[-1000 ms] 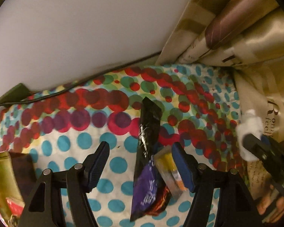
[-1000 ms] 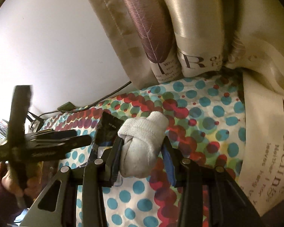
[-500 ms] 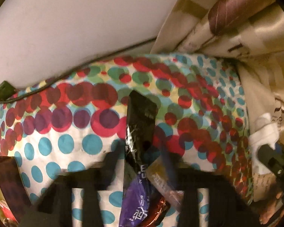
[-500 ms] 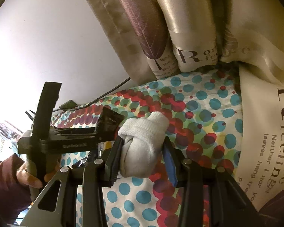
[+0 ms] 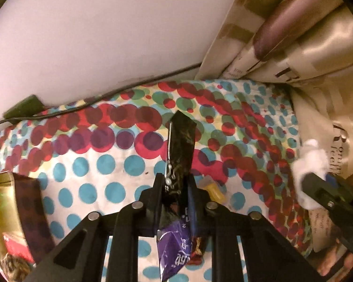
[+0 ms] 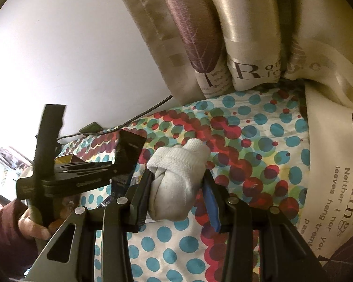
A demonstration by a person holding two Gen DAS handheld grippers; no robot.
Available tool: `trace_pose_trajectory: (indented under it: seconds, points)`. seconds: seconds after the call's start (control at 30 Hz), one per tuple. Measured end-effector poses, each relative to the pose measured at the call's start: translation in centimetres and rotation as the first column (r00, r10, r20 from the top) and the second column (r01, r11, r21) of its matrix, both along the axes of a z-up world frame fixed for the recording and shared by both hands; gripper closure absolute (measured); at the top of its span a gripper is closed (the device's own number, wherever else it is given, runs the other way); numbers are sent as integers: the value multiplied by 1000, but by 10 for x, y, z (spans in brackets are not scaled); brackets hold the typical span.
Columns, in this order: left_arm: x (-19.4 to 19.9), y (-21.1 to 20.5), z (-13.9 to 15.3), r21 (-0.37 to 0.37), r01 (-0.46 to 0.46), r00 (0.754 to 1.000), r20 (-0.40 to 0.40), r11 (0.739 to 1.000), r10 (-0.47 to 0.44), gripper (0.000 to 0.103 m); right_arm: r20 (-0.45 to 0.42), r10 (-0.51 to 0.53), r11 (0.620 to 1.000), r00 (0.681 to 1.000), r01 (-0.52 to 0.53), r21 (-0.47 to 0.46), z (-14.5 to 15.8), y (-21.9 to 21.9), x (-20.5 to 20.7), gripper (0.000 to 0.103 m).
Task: Organize objects
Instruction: 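Grasp the purple candy bar with the left tool while the right tool holds the sock, then drop the candy bar into the tray with the left tool while the right tool drops the sock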
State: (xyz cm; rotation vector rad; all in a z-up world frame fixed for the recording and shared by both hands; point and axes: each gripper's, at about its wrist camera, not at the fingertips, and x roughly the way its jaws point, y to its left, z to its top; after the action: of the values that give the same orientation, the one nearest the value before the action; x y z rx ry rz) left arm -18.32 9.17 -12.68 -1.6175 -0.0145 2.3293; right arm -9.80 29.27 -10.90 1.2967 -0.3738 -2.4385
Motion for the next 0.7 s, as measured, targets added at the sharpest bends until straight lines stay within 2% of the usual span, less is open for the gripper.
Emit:
trace_pose_trajectory:
  seconds: [0.17, 0.33, 0.53, 0.7]
  points:
    - [25, -8, 36, 22, -2, 998, -64, 1000, 3, 85, -12, 18, 1000, 1000, -18, -9, 3, -9, 0, 63]
    - [45, -27, 72, 66, -46, 992, -118, 997, 54, 85, -20, 47, 999, 999, -47, -11, 6, -22, 1, 63]
    - [65, -73, 113, 70, -118, 976, -176, 991, 129, 85, -30, 84, 996, 996, -85, -5, 11, -39, 4, 63]
    - [72, -122, 129, 46, -220, 955, -192, 974, 225, 85, -39, 119, 993, 992, -120, -12, 16, -57, 6, 62]
